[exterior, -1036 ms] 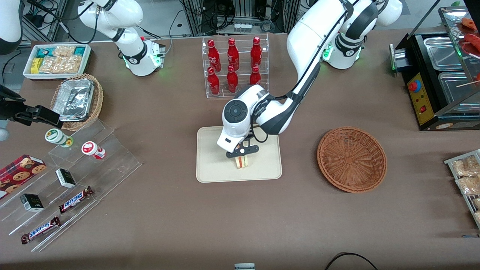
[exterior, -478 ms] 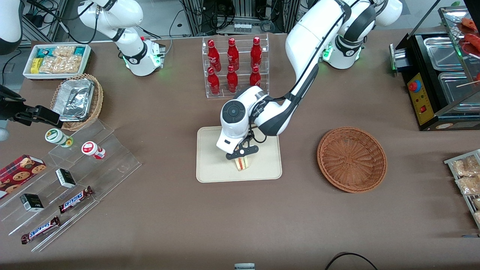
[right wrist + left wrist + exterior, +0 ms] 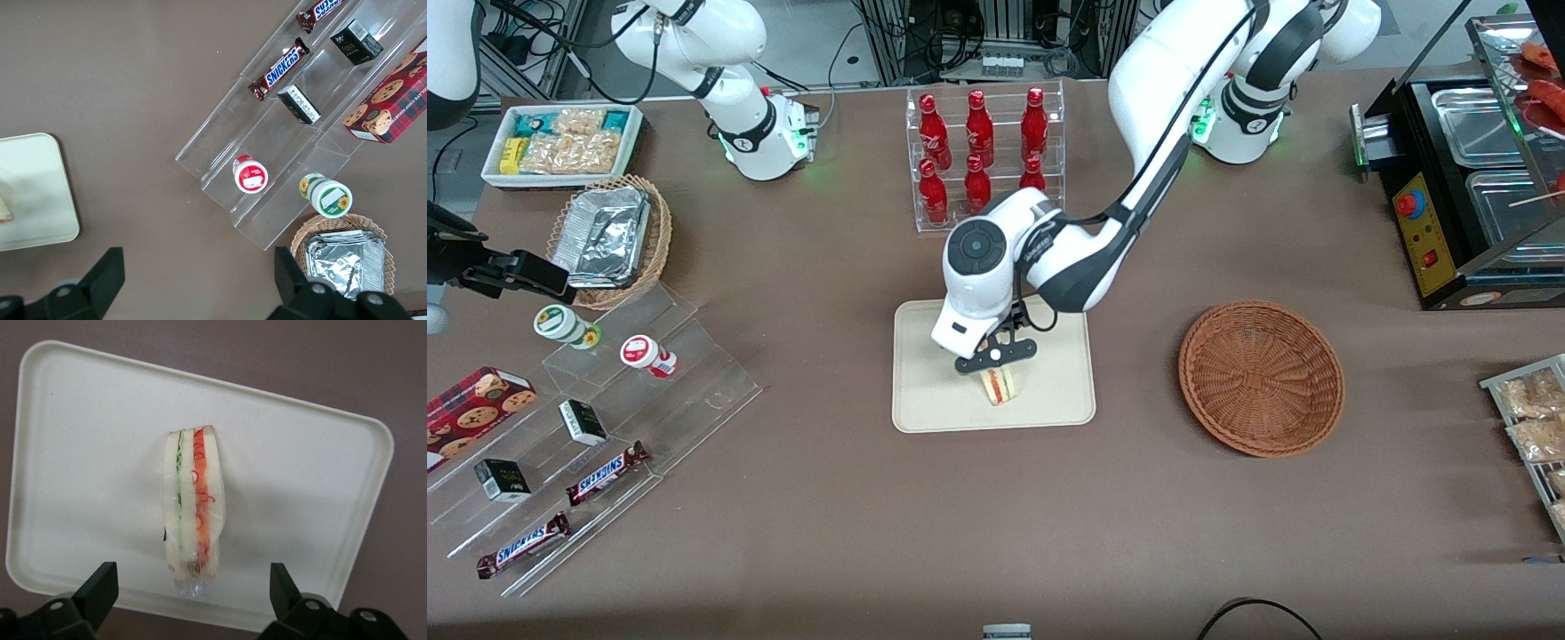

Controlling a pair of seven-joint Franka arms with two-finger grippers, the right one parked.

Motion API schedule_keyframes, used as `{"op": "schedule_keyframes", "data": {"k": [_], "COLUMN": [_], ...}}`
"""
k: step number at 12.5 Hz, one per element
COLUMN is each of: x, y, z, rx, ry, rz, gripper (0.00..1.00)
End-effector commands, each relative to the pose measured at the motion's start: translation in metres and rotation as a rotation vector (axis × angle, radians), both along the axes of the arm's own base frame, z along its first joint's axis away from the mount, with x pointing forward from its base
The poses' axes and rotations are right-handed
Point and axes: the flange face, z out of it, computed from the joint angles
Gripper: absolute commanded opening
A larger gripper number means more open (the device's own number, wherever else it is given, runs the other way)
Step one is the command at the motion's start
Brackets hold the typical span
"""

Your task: Place sandwich from basket to tray

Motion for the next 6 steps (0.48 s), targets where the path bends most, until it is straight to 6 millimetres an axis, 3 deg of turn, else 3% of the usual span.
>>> {"op": "schedule_keyframes", "data": {"k": [1, 3, 6], "x": [-0.002, -0.005, 0.012], "y": [0.008, 0.015, 0.051], "z": [0.046, 0.07, 0.088], "rx": [0.007, 0.017, 0.062], "ry": [-0.024, -0.027, -0.004], "rz": [-0.004, -0.099, -0.197], "gripper": [1.0, 1.0, 1.0]}}
